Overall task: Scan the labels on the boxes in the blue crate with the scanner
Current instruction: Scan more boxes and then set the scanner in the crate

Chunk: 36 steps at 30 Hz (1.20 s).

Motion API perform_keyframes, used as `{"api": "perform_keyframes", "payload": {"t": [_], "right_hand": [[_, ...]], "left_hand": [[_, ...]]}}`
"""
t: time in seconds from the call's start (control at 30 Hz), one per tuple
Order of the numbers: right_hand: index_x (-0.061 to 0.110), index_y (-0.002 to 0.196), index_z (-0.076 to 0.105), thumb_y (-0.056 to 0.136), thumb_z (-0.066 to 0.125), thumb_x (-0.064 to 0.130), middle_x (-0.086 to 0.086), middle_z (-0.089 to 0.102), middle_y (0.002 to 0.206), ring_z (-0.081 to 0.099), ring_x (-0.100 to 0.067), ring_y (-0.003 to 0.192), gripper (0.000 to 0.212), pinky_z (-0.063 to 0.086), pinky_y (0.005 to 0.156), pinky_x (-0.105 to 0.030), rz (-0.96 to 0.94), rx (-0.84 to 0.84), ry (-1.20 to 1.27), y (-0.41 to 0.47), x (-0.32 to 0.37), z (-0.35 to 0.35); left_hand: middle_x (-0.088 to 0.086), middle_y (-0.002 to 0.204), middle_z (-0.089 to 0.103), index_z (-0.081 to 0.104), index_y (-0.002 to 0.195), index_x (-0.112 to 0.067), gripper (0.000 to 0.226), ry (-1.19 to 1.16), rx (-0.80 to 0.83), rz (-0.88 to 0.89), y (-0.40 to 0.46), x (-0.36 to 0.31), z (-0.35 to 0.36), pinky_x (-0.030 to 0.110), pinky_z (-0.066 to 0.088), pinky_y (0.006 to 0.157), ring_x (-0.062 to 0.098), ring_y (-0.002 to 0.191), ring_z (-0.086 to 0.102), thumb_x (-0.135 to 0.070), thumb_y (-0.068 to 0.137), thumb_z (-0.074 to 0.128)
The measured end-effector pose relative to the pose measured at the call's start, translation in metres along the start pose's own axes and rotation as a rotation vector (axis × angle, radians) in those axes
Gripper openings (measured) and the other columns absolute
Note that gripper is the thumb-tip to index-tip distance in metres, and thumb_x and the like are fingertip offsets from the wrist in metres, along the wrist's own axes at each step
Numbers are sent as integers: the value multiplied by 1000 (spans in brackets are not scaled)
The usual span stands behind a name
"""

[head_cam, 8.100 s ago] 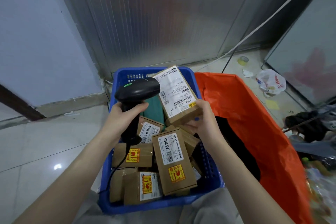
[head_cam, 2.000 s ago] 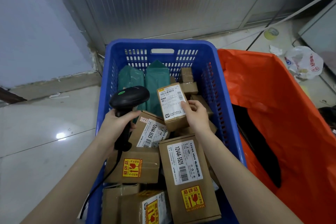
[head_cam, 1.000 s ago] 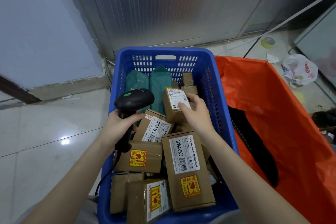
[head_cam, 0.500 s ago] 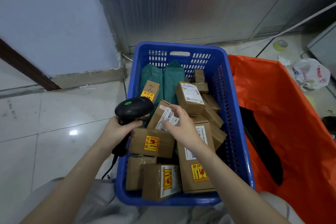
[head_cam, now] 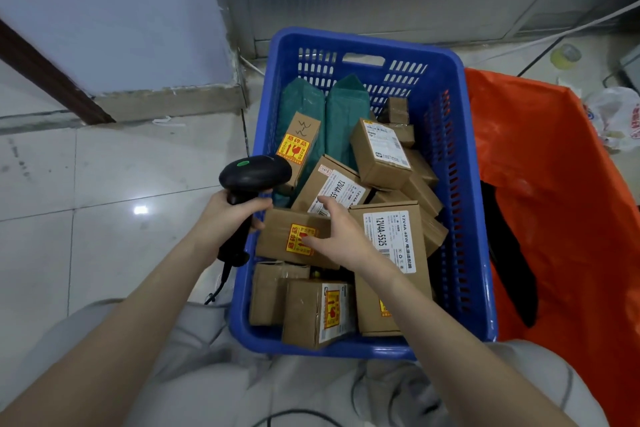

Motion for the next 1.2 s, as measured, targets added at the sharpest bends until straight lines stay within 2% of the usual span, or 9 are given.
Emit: {"api": "perform_keyframes", "payload": {"t": [0.17,0.33,0.47,0.7,0.87,1.0,1.1,1.2], "right_hand": [[22,150,19,82,72,26,-3,30,155,33,-22,140,86,35,111,-41,14,38,-77,9,-5,6],[18,151,18,78,75,34,-6,32,154,29,-26,141,94,27,116,-45,-37,39,-246,19,-9,12],[17,151,15,74,76,39,-7,31,154,27,-25,142,100,18,118,-47,-73,74,-413,28,-13,16],[23,152,15,77,72,38,-8,35,152,22,-34,141,95,21,113,-49,-56,96,-574,27,-14,16],[22,145,30,74,76,40,-12,45,138,37,-31,129,87,33,105,-45,-20,52,-523,31,-12,4],[20,140,35,72,79,37,-9,42,130,48,-27,119,82,48,95,-39,1,59,-277,26,-7,-6],[18,140,36,75,76,38,-9,42,130,51,-23,116,79,48,88,-32,-17,-19,-133,19,-1,-15],[19,142,35,78,73,40,-8,42,132,48,-19,115,78,42,84,-26,-21,-79,-10,12,8,-27]], "left_hand": [[3,88,69,64,107,-15,23,-24,41,-8,6,-2,7,21,53,59,11,58,62,-15,84,65],[0,85,69,65,93,-22,11,-10,70,-10,10,1,10,27,53,67,14,62,62,-15,85,65],[-1,85,70,66,94,-21,12,-10,68,-8,12,2,10,23,54,63,13,61,62,-16,84,65],[-1,86,69,65,93,-24,11,3,75,-11,14,1,11,18,54,59,8,57,63,-18,84,65],[3,89,69,65,97,-21,13,-5,73,-20,13,-2,13,23,53,62,12,60,62,-18,84,65],[5,89,64,63,93,-23,12,-10,57,3,9,-10,16,24,53,62,15,64,61,-18,82,67],[4,88,62,63,100,-18,17,-40,35,17,4,-19,16,20,54,56,15,64,61,-18,83,67],[0,88,63,63,93,-23,11,-70,12,43,-2,-30,16,18,54,57,12,60,61,-17,84,66]]}}
Point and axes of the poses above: each hand's wrist, its own y-axis towards the middle knuckle, its own z-axis out of the palm, x = y × z, the point moved 1 cm from there along y, towards the middle knuckle
